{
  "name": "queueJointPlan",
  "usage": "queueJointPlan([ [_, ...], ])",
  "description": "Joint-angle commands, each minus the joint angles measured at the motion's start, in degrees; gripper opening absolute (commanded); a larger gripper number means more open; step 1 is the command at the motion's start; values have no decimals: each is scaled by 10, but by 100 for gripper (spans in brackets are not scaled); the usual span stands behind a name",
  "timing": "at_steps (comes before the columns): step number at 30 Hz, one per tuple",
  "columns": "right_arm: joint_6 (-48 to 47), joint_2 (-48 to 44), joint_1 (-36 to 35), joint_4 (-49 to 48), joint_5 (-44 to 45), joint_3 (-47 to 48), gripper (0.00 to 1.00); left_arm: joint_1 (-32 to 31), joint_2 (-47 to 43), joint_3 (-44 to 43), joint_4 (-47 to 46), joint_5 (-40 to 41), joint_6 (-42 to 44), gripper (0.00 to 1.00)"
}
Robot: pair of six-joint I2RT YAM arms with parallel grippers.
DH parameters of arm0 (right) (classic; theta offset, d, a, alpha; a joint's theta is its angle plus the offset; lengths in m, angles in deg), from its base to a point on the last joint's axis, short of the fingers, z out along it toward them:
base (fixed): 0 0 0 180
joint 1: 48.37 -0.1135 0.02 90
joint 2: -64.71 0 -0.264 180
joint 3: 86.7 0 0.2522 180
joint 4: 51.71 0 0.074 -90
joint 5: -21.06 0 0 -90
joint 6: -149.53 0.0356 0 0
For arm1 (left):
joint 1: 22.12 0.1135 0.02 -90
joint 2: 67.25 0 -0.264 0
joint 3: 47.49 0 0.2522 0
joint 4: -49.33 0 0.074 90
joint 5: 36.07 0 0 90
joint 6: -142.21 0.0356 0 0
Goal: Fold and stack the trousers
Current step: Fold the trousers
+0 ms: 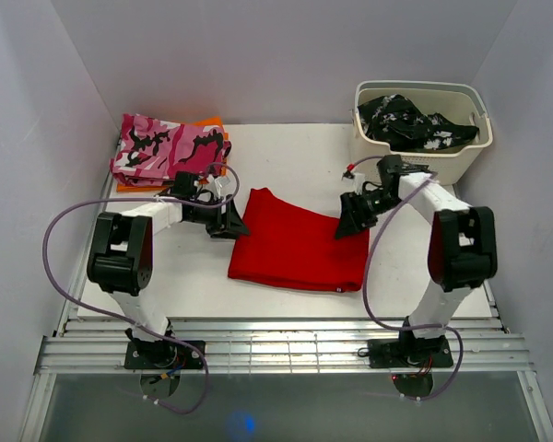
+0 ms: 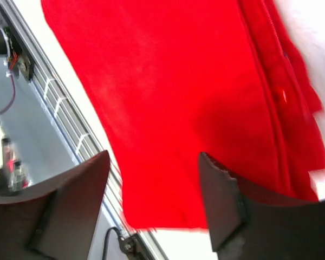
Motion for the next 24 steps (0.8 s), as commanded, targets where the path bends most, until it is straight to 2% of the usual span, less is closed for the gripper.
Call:
queueJointPlan([
  [1, 29, -109, 26, 9, 30, -10, 73, -16, -124, -35, 12, 44, 117, 70],
  [2, 32, -129, 35, 8, 31, -24, 80, -49, -146, -37, 20, 80, 153, 75],
  [3, 40, -165, 60, 2, 33, -53, 82, -77, -190, -36, 21, 111, 234, 77],
  [4, 41, -181, 75, -1, 33, -63, 84, -143, -207, -32, 19, 149, 270, 79],
  [5, 44, -198, 85, -8, 34, -73, 86, -180, -222, -29, 12, 214, 305, 81],
  [6, 54, -233, 130, -18, 35, -85, 88, -217, -233, -23, 9, 240, 359, 82],
  [7, 61, -251, 148, -50, 38, -88, 94, -281, -243, -15, 0, 268, 379, 82],
  [8, 75, -289, 160, -74, 62, -91, 90, -308, -242, -13, -18, 310, 394, 83],
  [10, 105, -319, 177, -135, 79, -102, 90, -381, -226, -7, -34, 341, 433, 83],
  [11, 117, -328, 178, -143, 86, -104, 90, -401, -217, -5, -58, 375, 443, 83],
  [14, 137, -304, 179, -103, 125, -89, 90, -473, -182, 8, -115, 405, 472, 83],
  [16, 120, -282, 187, -60, 99, -88, 90, -516, -165, 15, -143, 422, 482, 83],
  [17, 127, -278, 194, -53, 92, -111, 94, -528, -146, 26, -178, 432, 489, 83],
  [22, 193, -312, 245, -113, 62, -206, 90, -597, -83, 53, -294, 512, 510, 83],
  [24, 216, -318, 251, -132, 44, -239, 90, -604, -55, 55, -306, 533, 514, 81],
])
